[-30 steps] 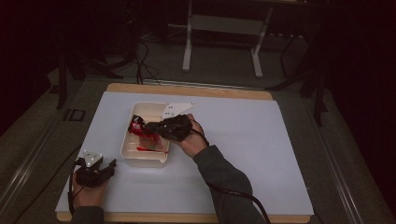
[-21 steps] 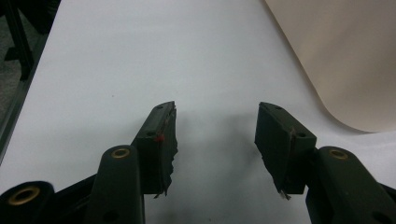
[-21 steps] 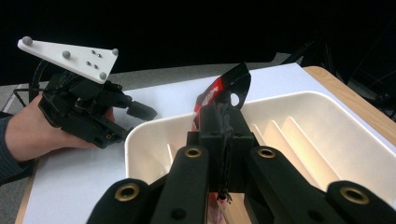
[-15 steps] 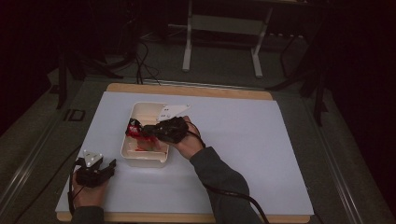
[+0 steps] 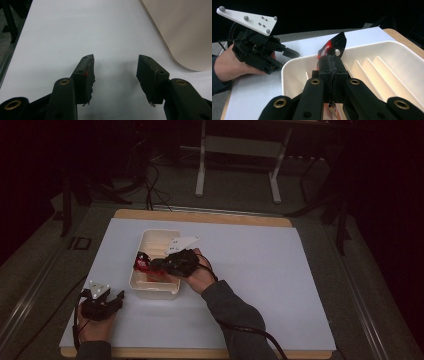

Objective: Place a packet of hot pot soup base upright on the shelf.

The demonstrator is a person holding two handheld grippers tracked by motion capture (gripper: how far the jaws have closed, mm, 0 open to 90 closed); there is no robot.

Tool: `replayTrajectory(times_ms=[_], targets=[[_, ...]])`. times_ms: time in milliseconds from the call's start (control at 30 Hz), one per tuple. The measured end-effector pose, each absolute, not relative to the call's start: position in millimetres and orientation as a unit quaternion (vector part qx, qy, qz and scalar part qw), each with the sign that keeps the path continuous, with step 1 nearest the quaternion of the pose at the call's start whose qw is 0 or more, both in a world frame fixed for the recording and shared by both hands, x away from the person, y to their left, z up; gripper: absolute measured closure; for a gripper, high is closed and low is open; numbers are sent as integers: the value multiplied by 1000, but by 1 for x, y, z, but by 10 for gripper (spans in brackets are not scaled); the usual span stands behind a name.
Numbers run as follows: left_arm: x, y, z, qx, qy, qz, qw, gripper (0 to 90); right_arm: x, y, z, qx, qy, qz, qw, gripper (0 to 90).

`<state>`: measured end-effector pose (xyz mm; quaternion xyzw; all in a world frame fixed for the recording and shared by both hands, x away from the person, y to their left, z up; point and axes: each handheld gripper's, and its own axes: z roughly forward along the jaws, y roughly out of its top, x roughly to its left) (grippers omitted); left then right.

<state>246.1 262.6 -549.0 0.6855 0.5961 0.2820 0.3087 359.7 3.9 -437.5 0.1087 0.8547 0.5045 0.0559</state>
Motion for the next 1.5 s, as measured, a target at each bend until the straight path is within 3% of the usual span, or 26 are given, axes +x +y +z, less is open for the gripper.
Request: replayTrajectory(times_ms=[900, 1033, 1333, 1500], targets=[[246, 262, -549, 686, 596, 282, 307, 483, 361, -11, -454, 119, 863, 489, 45, 890], [246, 263, -549, 686, 597, 282, 307, 482, 361, -11, -453, 122, 863, 488, 44, 857], [246, 263, -549, 685, 597, 283, 308, 482, 358, -21, -440, 122, 866, 482, 52, 667], [246, 263, -549, 684, 597, 283, 308, 482, 353, -24, -434, 117, 871, 473, 63, 614]])
